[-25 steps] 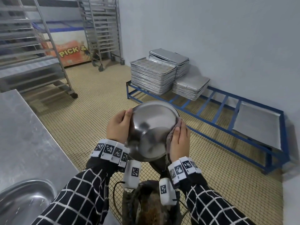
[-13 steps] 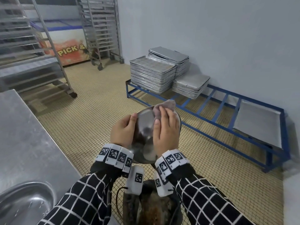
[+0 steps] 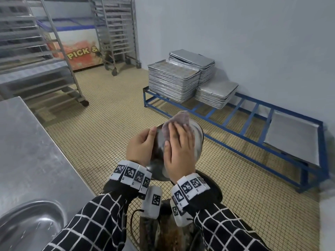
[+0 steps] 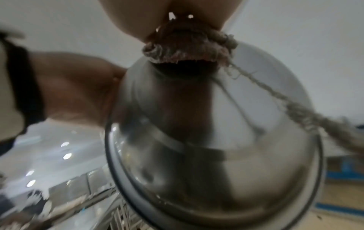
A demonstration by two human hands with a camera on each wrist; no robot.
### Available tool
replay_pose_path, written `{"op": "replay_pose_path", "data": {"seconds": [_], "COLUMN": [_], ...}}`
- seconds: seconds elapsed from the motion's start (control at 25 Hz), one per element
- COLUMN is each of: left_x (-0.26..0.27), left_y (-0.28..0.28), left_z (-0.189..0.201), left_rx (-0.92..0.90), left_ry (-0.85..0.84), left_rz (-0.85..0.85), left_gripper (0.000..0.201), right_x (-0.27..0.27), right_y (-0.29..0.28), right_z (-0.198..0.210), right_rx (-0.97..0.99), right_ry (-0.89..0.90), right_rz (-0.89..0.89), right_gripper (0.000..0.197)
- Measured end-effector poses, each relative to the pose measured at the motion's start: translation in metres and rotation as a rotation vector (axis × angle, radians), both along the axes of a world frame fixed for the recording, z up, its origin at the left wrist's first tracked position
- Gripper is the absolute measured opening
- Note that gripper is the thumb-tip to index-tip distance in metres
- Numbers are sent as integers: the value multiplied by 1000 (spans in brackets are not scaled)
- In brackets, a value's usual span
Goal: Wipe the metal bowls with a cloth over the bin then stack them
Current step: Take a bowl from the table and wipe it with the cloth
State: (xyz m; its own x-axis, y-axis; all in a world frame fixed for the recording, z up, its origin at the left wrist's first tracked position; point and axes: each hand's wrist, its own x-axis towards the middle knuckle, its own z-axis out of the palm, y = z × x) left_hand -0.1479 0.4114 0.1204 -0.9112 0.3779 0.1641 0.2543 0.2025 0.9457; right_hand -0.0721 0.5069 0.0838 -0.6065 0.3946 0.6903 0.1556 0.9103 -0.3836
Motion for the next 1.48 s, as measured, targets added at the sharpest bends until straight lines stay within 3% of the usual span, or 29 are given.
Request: {"op": "replay_pose_path", "data": {"seconds": [0.16, 0.36, 0.48, 0.56, 0.72, 0.84, 0.92, 1.08, 1.28, 1.48], "left_x": [0, -4, -7, -8, -8, -5, -1, 7, 1, -2], "left_y": [0, -7, -9, -11, -10, -4, -2, 0, -1, -3], "left_z": [2, -5, -9, -10, -14, -14, -8, 2, 2, 1], "left_rx": [45, 147, 172, 171, 139, 22, -19, -38, -224, -228], "left_ry": [-82, -205, -273, -289, -272, -130, -35, -86, 202, 202], "left_rz": [1, 37, 85, 99, 58, -18, -67, -246, -174, -74], "left_gripper": [41, 48, 45, 43, 36, 28, 27, 20, 31, 45], "right_x": [-6, 7, 23, 33, 41, 39, 37, 21, 10, 11], "right_y": [12, 44, 53, 60, 77, 89, 95, 87, 66, 41], "right_z": [4, -17, -24, -19, -9, 4, 19, 40, 48, 34], "right_rx": [-158, -722, -994, -1119, -986, -851, -659, -221, -60, -15], "right_ry": [97, 286, 315, 231, 170, 101, -34, -351, -283, -123], "right_rz": [-136, -250, -209, -171, -166, -137, -59, 141, 214, 70], "right_gripper": [48, 49, 33, 24, 15, 26, 27, 22, 20, 27]}}
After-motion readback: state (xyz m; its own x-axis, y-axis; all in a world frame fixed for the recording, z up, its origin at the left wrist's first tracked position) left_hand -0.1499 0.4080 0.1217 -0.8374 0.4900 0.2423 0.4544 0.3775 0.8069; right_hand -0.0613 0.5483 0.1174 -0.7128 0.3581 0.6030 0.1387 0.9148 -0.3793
